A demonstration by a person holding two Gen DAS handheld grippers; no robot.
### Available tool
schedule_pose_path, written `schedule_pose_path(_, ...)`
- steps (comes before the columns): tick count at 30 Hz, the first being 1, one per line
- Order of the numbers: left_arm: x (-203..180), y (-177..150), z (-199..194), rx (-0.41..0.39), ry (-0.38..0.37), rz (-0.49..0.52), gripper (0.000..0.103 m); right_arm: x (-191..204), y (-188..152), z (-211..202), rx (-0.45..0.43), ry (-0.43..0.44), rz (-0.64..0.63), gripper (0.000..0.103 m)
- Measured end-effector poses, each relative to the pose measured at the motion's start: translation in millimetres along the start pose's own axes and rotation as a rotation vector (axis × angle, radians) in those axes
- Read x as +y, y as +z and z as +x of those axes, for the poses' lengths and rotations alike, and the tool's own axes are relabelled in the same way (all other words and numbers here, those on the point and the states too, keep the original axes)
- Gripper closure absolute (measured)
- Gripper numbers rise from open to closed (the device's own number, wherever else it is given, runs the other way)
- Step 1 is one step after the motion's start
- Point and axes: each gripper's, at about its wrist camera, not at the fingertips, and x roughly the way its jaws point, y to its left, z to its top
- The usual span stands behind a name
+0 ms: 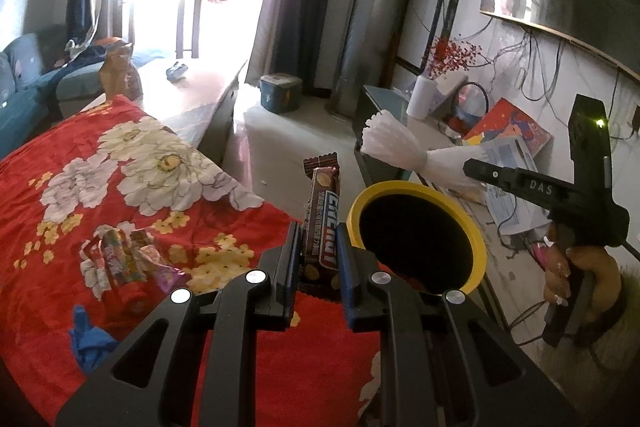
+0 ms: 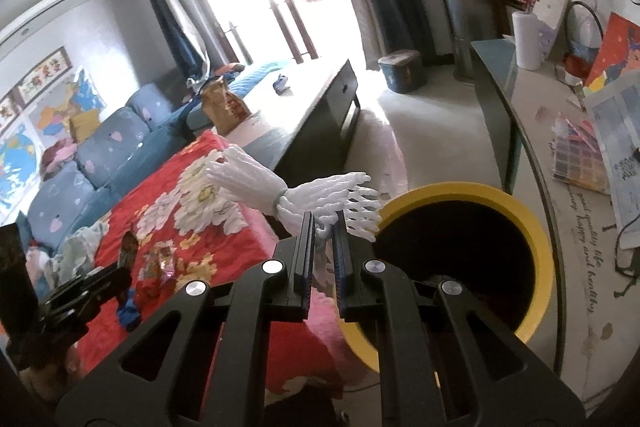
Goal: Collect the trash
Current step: 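Carry the chocolate bar with the left tool while the right tool carries the white bag over the bin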
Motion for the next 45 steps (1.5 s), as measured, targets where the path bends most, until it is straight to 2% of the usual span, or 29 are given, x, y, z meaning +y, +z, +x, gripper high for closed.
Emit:
schedule_pose_path(32, -74.5, -10.6, 48.1, 0.088, -0.093, 0.144, 0.086, -75.8, -4.3, -2.0, 0.007, -0.137, 0.133, 0.097)
schedule_pose_path(45, -96.6, -16.4, 70.7, 0.127, -0.141, 0.159, 0.086, -106.1, -10.3, -1.6, 0.019, -0.188, 0.191, 0.097)
